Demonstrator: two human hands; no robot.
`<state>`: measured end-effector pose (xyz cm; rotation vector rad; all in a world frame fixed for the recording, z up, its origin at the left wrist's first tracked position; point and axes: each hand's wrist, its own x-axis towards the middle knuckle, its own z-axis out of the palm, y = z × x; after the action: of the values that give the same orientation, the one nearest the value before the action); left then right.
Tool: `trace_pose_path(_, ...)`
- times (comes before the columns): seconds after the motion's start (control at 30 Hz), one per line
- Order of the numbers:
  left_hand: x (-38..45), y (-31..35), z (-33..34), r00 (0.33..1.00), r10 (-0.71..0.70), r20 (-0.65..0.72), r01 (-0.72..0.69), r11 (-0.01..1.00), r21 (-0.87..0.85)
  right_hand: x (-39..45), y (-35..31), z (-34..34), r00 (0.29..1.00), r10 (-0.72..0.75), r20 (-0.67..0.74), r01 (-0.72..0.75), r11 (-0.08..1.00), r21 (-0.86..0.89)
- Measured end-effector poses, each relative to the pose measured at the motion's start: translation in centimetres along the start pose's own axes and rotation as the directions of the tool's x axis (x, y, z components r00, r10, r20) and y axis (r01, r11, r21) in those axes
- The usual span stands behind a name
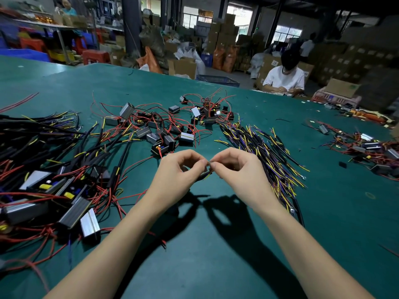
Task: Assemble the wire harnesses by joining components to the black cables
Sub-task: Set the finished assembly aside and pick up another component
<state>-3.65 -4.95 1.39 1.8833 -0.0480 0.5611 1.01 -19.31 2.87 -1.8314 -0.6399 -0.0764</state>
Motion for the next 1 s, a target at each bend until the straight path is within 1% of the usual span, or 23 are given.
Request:
trace_pose_path(0.07,0.2,-0.1,-0.2,0.996,-0.079,0.041,0.081,0.996,-0.046,-0.2,0.1,0.0,0.993,-0.111,-0.028,0.107,0.988,-0.114)
trace_pose_path(0.1,0.2,-0.1,-0.3,0.99,-0.122,0.068,0.126,0.99,-0.064,-0.4,0.2,-0.1,0.982,-0.187,-0.017,0.18,0.963,-0.203)
trace_pose_path(0.13,0.3,-0.2,-0.3,0.983,-0.157,0.095,0.164,0.984,-0.074,-0.4,0.4,-0.3,0.96,-0.281,0.019,0.272,0.907,-0.322)
trace_pose_path(0.17,0.3,-0.3,-0.4,0.976,-0.182,0.118,0.192,0.978,-0.08,-0.4,0.6,-0.4,0.92,-0.384,0.073,0.372,0.804,-0.463)
trace_pose_path(0.2,0.4,-0.4,-0.5,0.97,-0.2,0.135,0.213,0.973,-0.086,-0.3,0.7,-0.5,0.868,-0.478,0.133,0.456,0.662,-0.595)
trace_pose_path(0.23,0.4,-0.5,-0.5,0.967,-0.21,0.147,0.224,0.97,-0.089,-0.3,0.8,-0.7,0.812,-0.553,0.187,0.51,0.517,-0.687)
trace_pose_path(0.27,0.4,-0.6,-0.5,0.966,-0.21,0.153,0.225,0.97,-0.089,-0.1,1.0,-0.8,0.762,-0.604,0.236,0.547,0.404,-0.733)
trace_pose_path(0.3,0.4,-0.7,-0.5,0.966,-0.206,0.156,0.22,0.972,-0.08,0.0,1.1,-1.0,0.723,-0.633,0.276,0.575,0.331,-0.748)
trace_pose_path(0.37,0.4,-0.7,-0.4,0.967,-0.2,0.158,0.21,0.977,-0.048,0.1,1.2,-1.3,0.681,-0.66,0.316,0.609,0.272,-0.745)
trace_pose_path(0.43,0.5,-0.7,-0.3,0.964,-0.203,0.173,0.214,0.976,-0.044,0.2,1.2,-1.4,0.672,-0.665,0.326,0.615,0.255,-0.746)
trace_pose_path(0.47,0.5,-0.7,-0.3,0.963,-0.199,0.181,0.21,0.977,-0.042,0.3,1.2,-1.4,0.682,-0.657,0.321,0.612,0.273,-0.742)
trace_pose_path(0.5,0.3,-0.5,-0.4,0.967,-0.178,0.183,0.186,0.982,-0.024,0.3,1.2,-1.4,0.714,-0.632,0.302,0.601,0.332,-0.727)
trace_pose_path(0.57,0.1,-0.5,-0.4,0.987,-0.041,0.156,0.027,0.995,0.092,0.4,1.0,-1.4,0.825,-0.514,0.235,0.531,0.559,-0.637)
trace_pose_path(0.63,-0.1,-0.5,-0.4,0.981,0.129,0.143,-0.162,0.952,0.258,0.6,0.8,-1.6,0.925,-0.332,0.182,0.379,0.808,-0.451)
trace_pose_path(0.67,-0.2,-0.5,-0.4,0.973,0.179,0.148,-0.218,0.923,0.318,0.8,0.7,-1.7,0.956,-0.239,0.168,0.285,0.892,-0.351)
trace_pose_path(0.7,-0.3,-0.4,-0.3,0.966,0.211,0.148,-0.251,0.9,0.357,1.0,0.6,-1.8,0.972,-0.161,0.17,0.203,0.94,-0.273)
trace_pose_path(0.77,-0.3,-0.3,-0.3,0.962,0.236,0.141,-0.273,0.874,0.401,1.2,0.5,-1.8,0.977,-0.061,0.205,0.1,0.978,-0.182)
trace_pose_path(0.83,-0.3,-0.3,-0.3,0.962,0.243,0.128,-0.274,0.877,0.395,1.1,0.5,-1.7,0.975,-0.042,0.22,0.078,0.984,-0.16)
trace_pose_path(0.87,-0.3,-0.3,-0.3,0.966,0.234,0.111,-0.259,0.89,0.375,1.1,0.5,-1.8,0.975,-0.072,0.212,0.113,0.976,-0.188)
trace_pose_path(0.9,-0.2,-0.4,-0.3,0.975,0.206,0.089,-0.224,0.913,0.341,0.9,0.4,-1.7,0.969,-0.134,0.206,0.183,0.953,-0.242)
trace_pose_path(0.93,-0.1,-0.4,-0.3,0.985,0.155,0.072,-0.169,0.938,0.302,0.8,0.4,-1.7,0.948,-0.235,0.215,0.298,0.893,-0.337)
trace_pose_path(0.97,0.0,-0.3,-0.4,0.993,0.093,0.07,-0.108,0.958,0.266,0.8,0.4,-1.7,0.893,-0.375,0.248,0.449,0.754,-0.479)
trace_pose_path(1.0,0.2,-0.2,-0.5,0.996,0.028,0.08,-0.046,0.971,0.236,0.8,0.4,-1.8,0.798,-0.516,0.313,0.581,0.519,-0.627)
